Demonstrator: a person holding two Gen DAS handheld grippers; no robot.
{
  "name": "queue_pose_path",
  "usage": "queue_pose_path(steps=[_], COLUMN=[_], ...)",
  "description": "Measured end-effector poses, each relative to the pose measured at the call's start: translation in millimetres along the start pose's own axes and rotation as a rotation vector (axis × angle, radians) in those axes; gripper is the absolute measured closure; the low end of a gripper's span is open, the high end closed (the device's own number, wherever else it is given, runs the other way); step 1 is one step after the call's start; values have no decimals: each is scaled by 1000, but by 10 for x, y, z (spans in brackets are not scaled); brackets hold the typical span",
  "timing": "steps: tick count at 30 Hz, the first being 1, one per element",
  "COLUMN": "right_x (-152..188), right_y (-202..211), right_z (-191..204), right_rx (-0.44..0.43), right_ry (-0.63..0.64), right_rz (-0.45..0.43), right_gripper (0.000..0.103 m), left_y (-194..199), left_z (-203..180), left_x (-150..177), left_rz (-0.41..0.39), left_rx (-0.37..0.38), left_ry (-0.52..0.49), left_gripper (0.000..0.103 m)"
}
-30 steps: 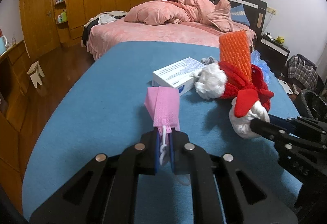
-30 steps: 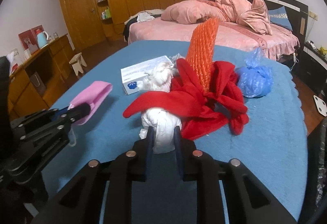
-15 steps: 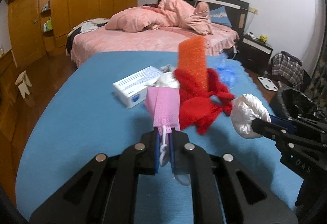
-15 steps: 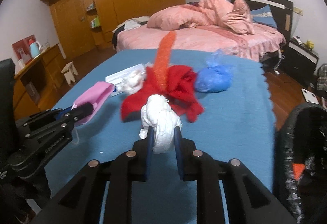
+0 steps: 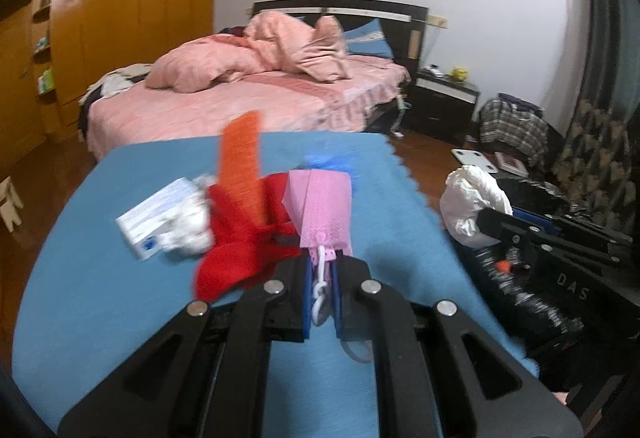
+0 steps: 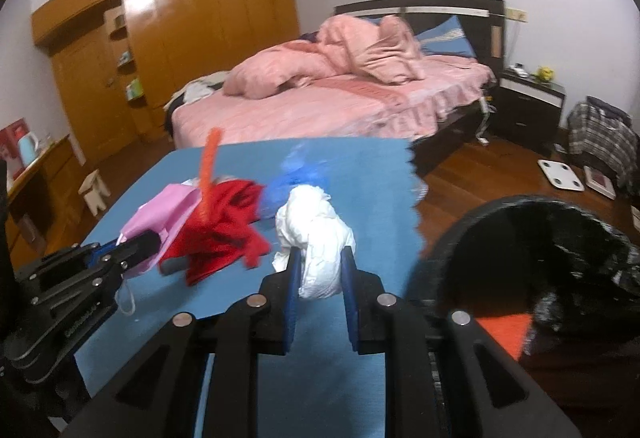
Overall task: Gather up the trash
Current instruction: 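Move both tools over the bin and release the mask and tissue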
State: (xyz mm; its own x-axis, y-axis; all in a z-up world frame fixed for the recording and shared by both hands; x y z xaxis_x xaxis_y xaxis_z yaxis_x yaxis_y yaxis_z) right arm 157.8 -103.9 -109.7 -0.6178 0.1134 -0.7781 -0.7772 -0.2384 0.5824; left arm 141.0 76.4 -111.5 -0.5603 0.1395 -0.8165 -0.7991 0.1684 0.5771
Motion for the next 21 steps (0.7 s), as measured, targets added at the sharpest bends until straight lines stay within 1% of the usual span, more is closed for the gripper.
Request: queue_pose_path(steps=[5, 6, 11, 12, 16, 21], right_x=[-56, -61, -74, -68, -25, 30], right_y=[151, 176, 355, 398, 542, 642], right_z=[-408, -481, -1038, -1162, -1534, -1858], right_rx=[70, 82, 171, 190, 249, 300], right_ry=[-44, -51, -109, -122, -162, -194], right_rz=[-29, -32, -49, -51, -60, -59], right_gripper=[83, 83, 83, 83, 83, 82], left_y=[-136, -174, -293, -328, -417, -545], left_z=[-441, -566, -992, -1129, -1488, -1835], left_x=[-101, -130, -197, -210, -221, -258], left_rz=[-5, -3, -3, -1, 9, 18], left_rx=[72, 98, 186, 212, 275, 329], left_ry=[-46, -52, -75, -84, -108, -126], left_gripper=[96, 96, 96, 96, 96, 95])
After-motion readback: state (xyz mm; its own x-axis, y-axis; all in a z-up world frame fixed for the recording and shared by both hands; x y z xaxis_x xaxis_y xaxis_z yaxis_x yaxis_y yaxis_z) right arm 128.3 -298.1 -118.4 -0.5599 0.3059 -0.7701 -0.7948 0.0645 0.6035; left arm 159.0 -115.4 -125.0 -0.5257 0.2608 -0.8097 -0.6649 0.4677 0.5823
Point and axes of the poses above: each gripper's, at about its wrist camera, not at the fingertips, and y roughly against the way its jaws point, z to its left, x to its underside, the point moved 3 cm from there along -y, roughly the way its jaws point, and after that the axes turned 6 degrees about -y, right-handed, at the moved point
